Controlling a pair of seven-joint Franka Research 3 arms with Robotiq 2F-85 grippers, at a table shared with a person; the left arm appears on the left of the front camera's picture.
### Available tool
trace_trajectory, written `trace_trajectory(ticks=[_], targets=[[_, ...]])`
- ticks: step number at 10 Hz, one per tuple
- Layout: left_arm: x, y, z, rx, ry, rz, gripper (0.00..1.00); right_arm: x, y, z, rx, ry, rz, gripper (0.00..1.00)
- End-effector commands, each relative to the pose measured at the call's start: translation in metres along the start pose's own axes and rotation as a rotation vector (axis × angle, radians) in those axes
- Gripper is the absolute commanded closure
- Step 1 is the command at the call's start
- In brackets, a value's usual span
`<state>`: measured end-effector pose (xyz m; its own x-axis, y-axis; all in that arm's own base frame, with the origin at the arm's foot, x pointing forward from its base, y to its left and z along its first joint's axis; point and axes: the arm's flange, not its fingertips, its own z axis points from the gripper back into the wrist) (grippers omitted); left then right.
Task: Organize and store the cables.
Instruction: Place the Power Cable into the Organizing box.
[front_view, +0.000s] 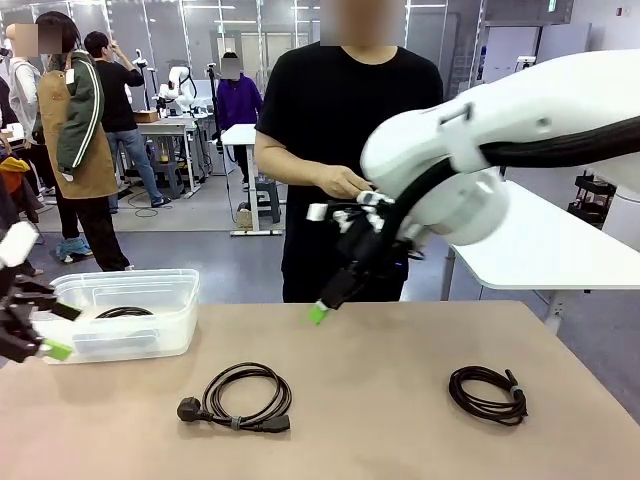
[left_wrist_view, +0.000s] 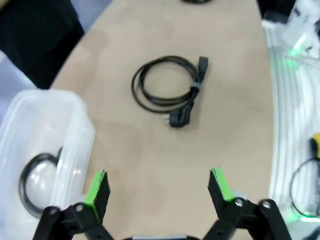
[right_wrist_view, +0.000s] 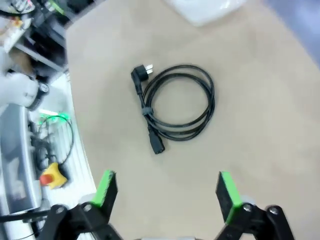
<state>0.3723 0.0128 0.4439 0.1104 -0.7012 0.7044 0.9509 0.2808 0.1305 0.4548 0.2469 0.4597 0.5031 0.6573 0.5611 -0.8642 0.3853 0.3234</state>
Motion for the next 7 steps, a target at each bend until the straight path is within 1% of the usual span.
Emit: trace_trajectory(ticks=[1,2,3,4,6,7], targets=[[0.024,-0.062,-0.053,0.019,0.057,-0.015,0.00,-0.061,0.019,0.025,-0.041,-0.130,0.011,0.00],[0.045,-0.069,-0.076,0.016,0.098,-0.041,0.00,-0.087,0.026,0.037,-0.082,-0.205,0.004,0.00],[0.066,-0.081,-0.105,0.005,0.170,-0.086,0.00,-0.114,0.037,0.046,-0.119,-0.292,-0.007,0.00],[0.083,-0.087,-0.131,0.008,0.211,-0.121,0.00,-0.136,0.044,0.054,-0.167,-0.330,-0.030,0.00],[0.101,-0.095,-0.180,-0.049,0.254,-0.198,0.00,-0.184,0.066,0.063,-0.218,-0.468,-0.031,0.00],[0.105,-0.100,-0.202,-0.076,0.292,-0.217,0.00,-0.202,0.080,0.062,-0.234,-0.514,-0.041,0.00]])
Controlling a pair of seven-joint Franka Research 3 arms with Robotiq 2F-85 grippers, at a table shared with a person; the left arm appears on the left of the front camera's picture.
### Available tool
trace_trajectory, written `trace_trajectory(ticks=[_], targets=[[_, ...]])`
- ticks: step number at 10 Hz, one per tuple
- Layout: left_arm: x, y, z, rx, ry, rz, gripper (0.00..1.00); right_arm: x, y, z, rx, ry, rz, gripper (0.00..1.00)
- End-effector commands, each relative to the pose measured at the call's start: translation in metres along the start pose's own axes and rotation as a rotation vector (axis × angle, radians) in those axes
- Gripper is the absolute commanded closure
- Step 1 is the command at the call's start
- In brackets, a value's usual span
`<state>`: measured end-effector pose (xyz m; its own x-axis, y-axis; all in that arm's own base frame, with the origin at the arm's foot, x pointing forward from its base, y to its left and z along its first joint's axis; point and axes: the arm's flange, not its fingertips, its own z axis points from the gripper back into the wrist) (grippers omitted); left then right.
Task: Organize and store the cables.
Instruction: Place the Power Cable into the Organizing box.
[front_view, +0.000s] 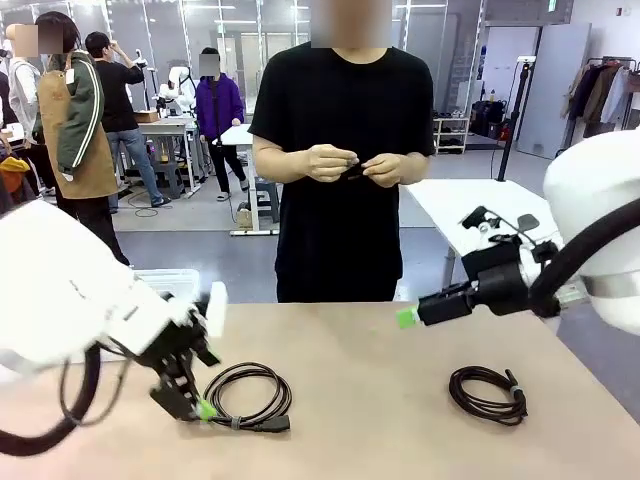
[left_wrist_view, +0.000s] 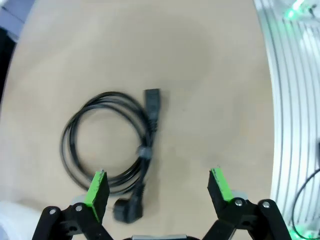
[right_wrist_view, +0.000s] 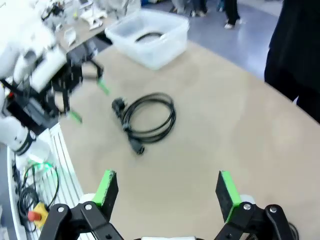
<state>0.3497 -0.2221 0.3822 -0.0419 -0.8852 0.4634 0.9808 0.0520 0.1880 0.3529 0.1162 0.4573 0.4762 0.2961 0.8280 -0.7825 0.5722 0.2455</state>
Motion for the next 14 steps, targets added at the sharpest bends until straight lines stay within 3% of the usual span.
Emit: trace_trajectory(ticks=[1,5,9,10,13,14], targets=[[-0.004,-0.008,-0.030,-0.012,0.068,-0.002,0.00,-0.078,0.040,0.020,-0.028,-0.091,0.035,0.00],[0.005,0.001,-0.062,-0.040,0.152,-0.046,0.00,-0.121,0.041,0.013,-0.024,-0.236,0.076,0.00],[0.011,0.027,-0.079,-0.045,0.189,-0.040,0.00,-0.129,0.046,0.007,-0.023,-0.264,0.049,0.00],[0.012,0.033,-0.081,-0.073,0.190,-0.031,0.00,-0.030,-0.007,-0.041,-0.027,-0.244,0.045,0.00],[0.004,0.044,-0.096,-0.125,0.215,-0.021,0.00,-0.030,-0.007,-0.041,-0.027,-0.244,0.045,0.00],[0.003,0.045,-0.097,-0.128,0.224,-0.019,0.12,-0.030,-0.007,-0.041,-0.027,-0.244,0.045,0.00]])
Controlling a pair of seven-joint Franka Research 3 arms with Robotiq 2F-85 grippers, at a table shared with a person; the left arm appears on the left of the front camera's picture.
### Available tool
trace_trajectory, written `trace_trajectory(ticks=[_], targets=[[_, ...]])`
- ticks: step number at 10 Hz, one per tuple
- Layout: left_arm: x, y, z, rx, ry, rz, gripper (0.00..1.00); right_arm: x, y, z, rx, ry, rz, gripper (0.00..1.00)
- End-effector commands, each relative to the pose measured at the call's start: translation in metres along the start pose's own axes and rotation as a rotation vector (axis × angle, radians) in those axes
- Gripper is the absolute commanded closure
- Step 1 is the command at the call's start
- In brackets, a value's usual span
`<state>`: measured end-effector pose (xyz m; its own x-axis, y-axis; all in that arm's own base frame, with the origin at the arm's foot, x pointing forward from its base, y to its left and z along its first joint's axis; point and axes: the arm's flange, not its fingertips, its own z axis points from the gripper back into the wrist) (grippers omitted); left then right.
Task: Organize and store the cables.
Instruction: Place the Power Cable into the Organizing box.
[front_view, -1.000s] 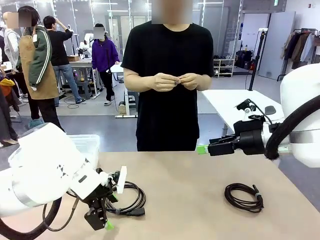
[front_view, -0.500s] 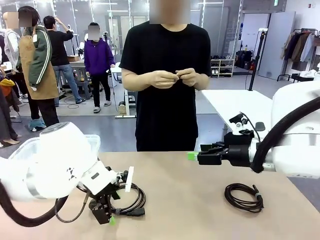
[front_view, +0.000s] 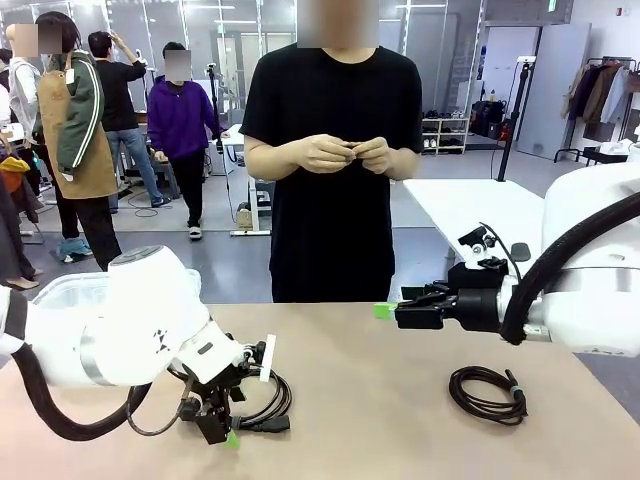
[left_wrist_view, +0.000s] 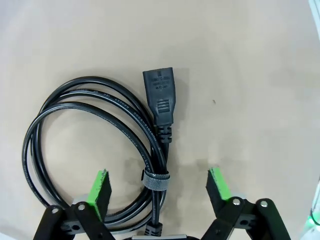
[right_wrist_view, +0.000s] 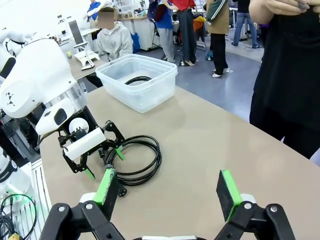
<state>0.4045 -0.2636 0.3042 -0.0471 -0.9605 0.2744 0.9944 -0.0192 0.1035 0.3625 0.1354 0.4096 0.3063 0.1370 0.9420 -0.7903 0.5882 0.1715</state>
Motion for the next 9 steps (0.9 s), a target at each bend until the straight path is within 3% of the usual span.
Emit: trace_trajectory(ticks=[1,2,3,9], targets=[[0.004,0.009,0.003,-0.029,0.027,-0.001,0.54,0.000,0.002,0.001,0.009,0.008,-0.022,0.00],[0.005,0.009,0.006,-0.034,0.022,-0.001,0.72,0.000,0.002,0.001,0.009,0.008,-0.022,0.00],[0.005,0.009,0.009,-0.039,0.026,0.001,1.00,0.000,0.002,0.001,0.009,0.008,-0.022,0.00],[0.003,0.015,0.023,-0.087,0.046,0.045,1.00,0.000,0.002,0.001,0.009,0.008,-0.022,0.00]])
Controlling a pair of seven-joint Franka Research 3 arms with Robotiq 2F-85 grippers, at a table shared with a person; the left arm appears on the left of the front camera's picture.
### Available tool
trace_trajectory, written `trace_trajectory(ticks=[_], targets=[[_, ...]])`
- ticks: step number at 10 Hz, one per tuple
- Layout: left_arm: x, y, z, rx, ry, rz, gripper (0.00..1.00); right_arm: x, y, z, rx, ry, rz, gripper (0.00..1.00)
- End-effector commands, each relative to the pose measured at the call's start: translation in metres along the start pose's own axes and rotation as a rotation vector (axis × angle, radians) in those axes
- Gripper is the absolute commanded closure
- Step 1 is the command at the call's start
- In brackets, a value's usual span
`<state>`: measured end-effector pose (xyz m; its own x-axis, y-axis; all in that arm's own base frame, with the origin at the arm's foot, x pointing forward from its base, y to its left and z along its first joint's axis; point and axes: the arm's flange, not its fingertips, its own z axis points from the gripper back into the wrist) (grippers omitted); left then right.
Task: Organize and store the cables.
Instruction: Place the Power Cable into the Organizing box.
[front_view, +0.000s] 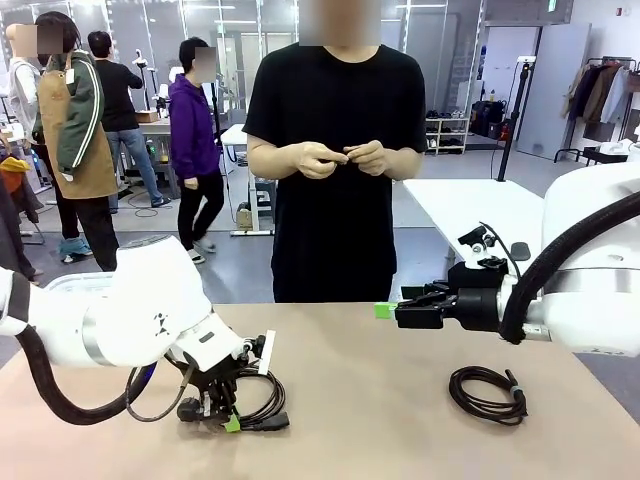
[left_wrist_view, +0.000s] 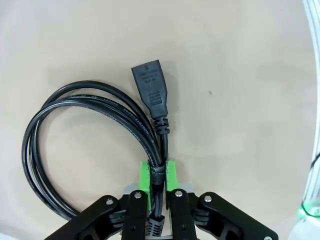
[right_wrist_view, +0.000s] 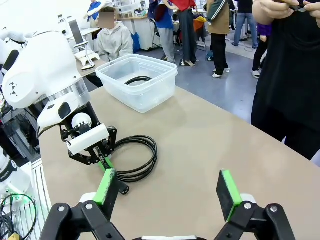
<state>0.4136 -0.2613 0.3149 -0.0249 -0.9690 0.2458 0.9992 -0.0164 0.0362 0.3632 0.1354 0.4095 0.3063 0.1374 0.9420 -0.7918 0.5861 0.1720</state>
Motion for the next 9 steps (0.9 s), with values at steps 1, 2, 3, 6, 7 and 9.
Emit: trace_trajectory(ticks=[1,2,3,6,7,9], targets=[[0.006,0.002,0.040,-0.034,-0.005,0.013,1.00,0.000,0.002,0.002,0.007,0.008,-0.022,0.00],[0.009,0.001,0.079,-0.020,-0.034,-0.026,1.00,0.000,0.002,0.002,0.007,0.008,-0.022,0.00],[0.008,-0.002,0.120,-0.004,-0.037,-0.063,1.00,0.000,0.002,0.002,0.007,0.008,-0.022,0.00],[-0.025,0.006,0.232,0.051,-0.061,-0.165,1.00,0.000,0.002,0.002,0.007,0.008,-0.022,0.00],[-0.047,0.015,0.259,0.086,-0.075,-0.171,1.00,0.000,0.002,0.002,0.007,0.008,-0.022,0.00],[-0.104,0.051,0.298,0.185,-0.060,-0.153,1.00,0.000,0.002,0.002,0.007,0.008,-0.022,0.00]])
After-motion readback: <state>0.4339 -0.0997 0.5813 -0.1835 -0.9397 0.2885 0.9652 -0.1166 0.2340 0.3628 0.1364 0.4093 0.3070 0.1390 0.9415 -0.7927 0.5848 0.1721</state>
